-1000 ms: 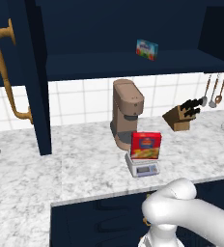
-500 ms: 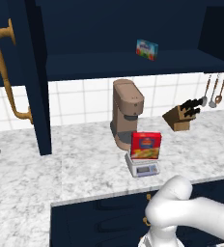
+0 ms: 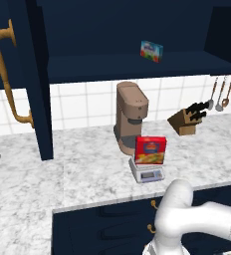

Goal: Pick the boxed food and place it on the digital scale for weighing, and close the cabinet.

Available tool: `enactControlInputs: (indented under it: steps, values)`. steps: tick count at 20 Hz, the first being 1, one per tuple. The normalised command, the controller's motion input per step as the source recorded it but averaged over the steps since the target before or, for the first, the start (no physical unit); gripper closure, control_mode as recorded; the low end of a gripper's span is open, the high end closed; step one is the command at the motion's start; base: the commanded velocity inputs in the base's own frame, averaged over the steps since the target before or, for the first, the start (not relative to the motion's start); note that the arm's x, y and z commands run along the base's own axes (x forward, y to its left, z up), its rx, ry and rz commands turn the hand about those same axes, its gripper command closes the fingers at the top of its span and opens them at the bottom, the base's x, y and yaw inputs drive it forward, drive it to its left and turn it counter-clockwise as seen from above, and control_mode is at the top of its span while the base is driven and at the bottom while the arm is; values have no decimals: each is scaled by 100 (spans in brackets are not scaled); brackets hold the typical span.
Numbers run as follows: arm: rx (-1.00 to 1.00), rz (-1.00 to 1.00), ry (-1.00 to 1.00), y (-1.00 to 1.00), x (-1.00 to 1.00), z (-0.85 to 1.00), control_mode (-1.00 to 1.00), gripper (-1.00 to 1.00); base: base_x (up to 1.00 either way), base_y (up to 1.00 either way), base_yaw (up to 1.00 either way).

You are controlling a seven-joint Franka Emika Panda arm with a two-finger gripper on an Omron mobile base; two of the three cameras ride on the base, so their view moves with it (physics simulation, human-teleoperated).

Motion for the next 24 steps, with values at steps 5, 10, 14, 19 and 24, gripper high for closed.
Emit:
enactControlInputs:
  steps: [5, 10, 14, 19, 24]
  values:
    - [0, 0, -27, 1, -25, 83, -100, -100, 0, 0, 0]
    - [-6, 0, -32, 53, -57, 70, -100, -100, 0, 0, 0]
    - [-20, 0, -23, 98, -70, 34, -100, -100, 0, 0, 0]
    - [-27, 0, -16, 100, -36, 39, -100, -100, 0, 0, 0]
    - [-32, -2, -9, 100, -37, 35, -100, -100, 0, 0, 0]
